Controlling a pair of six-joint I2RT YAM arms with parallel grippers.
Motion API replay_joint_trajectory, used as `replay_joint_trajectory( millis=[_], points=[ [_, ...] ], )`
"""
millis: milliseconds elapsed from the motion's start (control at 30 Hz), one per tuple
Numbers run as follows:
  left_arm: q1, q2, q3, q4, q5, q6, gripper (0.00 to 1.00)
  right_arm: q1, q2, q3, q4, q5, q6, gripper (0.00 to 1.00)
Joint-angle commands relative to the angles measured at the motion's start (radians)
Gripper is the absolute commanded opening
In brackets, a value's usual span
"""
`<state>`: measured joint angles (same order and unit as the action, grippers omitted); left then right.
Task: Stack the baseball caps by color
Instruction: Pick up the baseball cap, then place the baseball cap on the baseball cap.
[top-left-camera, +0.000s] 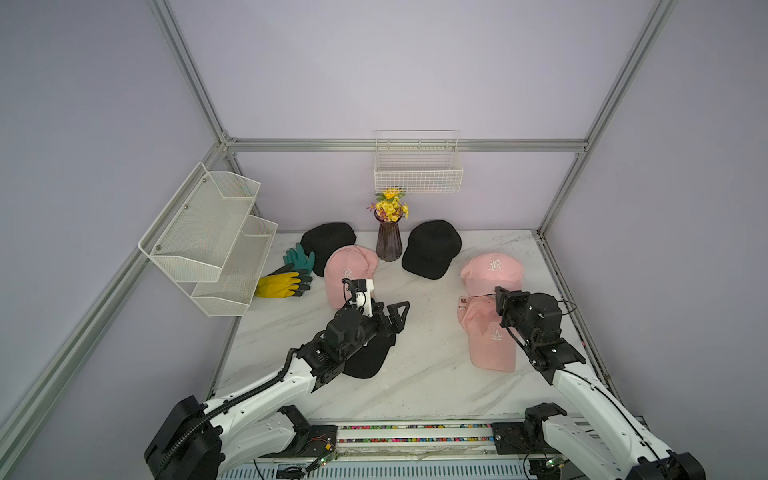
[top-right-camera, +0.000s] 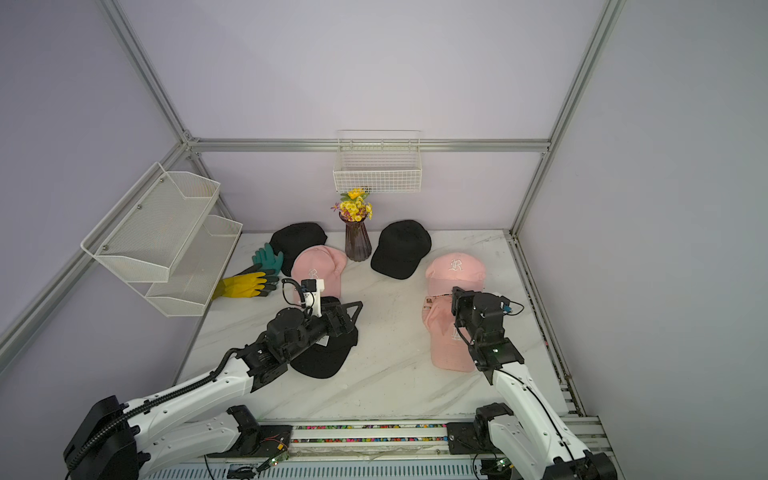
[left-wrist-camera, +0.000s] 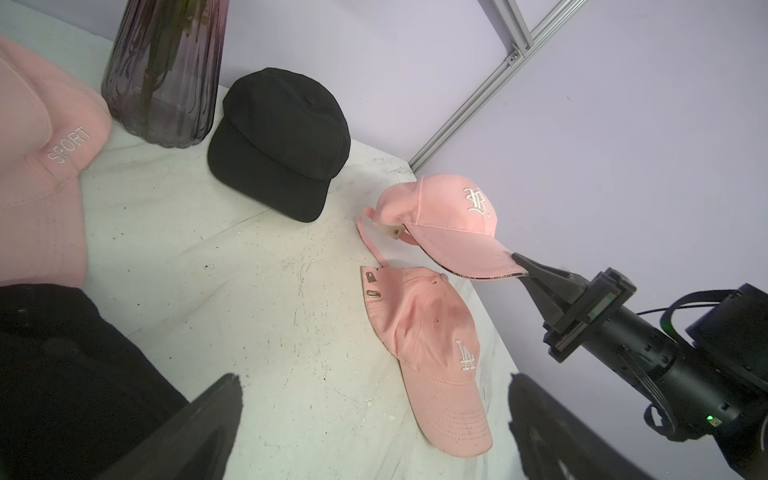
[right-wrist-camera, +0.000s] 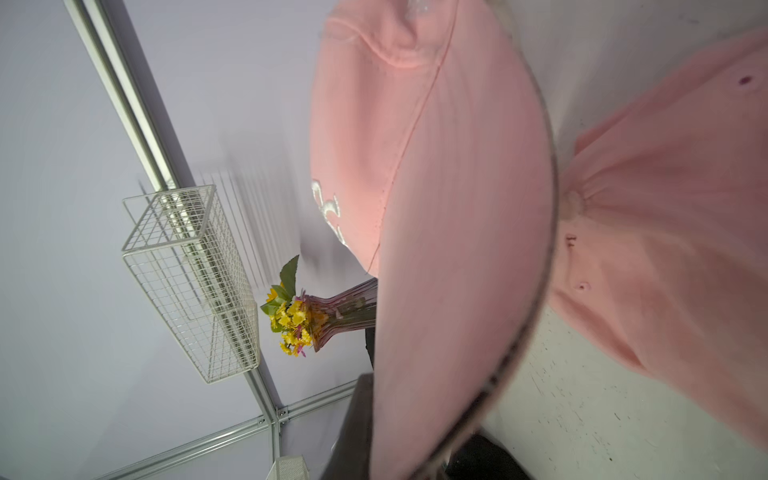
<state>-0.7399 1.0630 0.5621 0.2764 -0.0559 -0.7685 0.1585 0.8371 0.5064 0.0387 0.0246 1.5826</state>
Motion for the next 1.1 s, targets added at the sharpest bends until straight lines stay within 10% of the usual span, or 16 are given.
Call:
replay_joint_trajectory(
  millis=[0,1067],
  points=[
    [0.005,0.011,-0.005,0.047,0.013,-0.015,1.0,-0.004,-0.103,0.03,-0.106,0.054,-0.046,0.0],
    [0.005,0.118,0.005,0.116,0.057,-0.084,1.0,-0.004,-0.537,-0.197,-0.708,-0.131,0.123,0.04]
  ],
)
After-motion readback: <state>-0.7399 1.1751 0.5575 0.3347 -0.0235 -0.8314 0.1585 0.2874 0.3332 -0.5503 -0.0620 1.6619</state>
